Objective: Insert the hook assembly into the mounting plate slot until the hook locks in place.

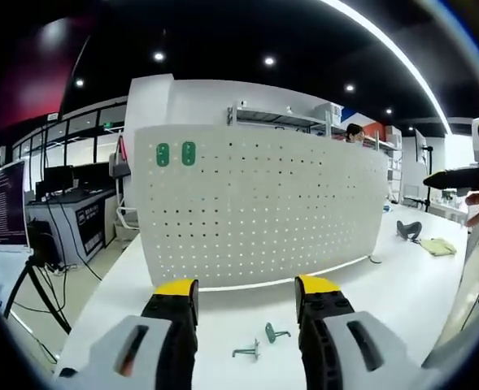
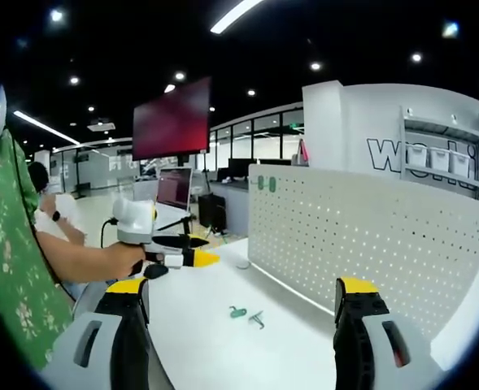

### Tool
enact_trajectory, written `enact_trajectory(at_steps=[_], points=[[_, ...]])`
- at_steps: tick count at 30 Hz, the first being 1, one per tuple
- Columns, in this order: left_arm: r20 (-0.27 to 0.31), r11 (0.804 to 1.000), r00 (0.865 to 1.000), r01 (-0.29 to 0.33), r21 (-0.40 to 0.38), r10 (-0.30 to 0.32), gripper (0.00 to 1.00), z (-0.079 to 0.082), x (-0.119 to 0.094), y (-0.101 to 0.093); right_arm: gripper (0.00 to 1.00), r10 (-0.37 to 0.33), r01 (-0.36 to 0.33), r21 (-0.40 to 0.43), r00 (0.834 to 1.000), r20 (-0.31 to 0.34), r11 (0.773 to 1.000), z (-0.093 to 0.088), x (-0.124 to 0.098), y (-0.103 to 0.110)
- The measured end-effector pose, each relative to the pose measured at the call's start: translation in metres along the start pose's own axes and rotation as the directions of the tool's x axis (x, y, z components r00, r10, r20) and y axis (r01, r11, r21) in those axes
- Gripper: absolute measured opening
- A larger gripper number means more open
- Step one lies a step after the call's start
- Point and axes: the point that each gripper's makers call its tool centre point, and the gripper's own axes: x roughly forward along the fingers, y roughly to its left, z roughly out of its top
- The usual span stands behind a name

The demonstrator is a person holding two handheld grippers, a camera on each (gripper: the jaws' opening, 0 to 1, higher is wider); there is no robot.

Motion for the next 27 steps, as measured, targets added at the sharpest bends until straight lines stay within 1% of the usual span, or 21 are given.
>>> enact_trajectory(at_steps=[7,11,13,16,19,24,27], points=[[-0.056,1.000,0.998,0.004,-0.002,-0.004,0.41,-0.026,0.009,0.000,0.97,0.006,-0.006,0.002,1.000,-0.002,1.000,-0.001,0.006,-0.003],[-0.093,1.000,0.996,0.010,-0.005,-0.010,0.38,-0.042,0.016,-0.001,0.97,0.009,-0.009,0.005,1.000,-0.008,1.000,-0.003,0.010,-0.005],[-0.112,1.000,0.994,0.016,-0.006,-0.017,0.35,-0.050,0.019,-0.003,0.97,0.009,-0.009,0.007,1.000,-0.011,1.000,-0.004,0.011,-0.006],[-0.128,1.000,0.992,0.018,-0.007,-0.019,0.35,-0.058,0.023,-0.004,0.97,0.011,-0.011,0.011,1.000,-0.014,1.000,-0.005,0.013,-0.007],[-0.163,1.000,0.987,0.016,-0.002,-0.016,0.34,-0.072,0.027,-0.003,0.96,0.013,-0.013,0.014,1.000,-0.018,1.000,-0.006,0.015,-0.008],[-0.209,1.000,0.978,0.015,-0.010,-0.017,0.33,-0.090,0.034,-0.003,0.96,0.013,-0.013,0.018,1.000,-0.023,1.000,-0.008,0.018,-0.011],[-0.229,1.000,0.973,0.016,-0.006,-0.017,0.32,-0.097,0.039,-0.003,0.96,0.016,-0.015,0.021,1.000,-0.024,1.000,-0.008,0.020,-0.011]])
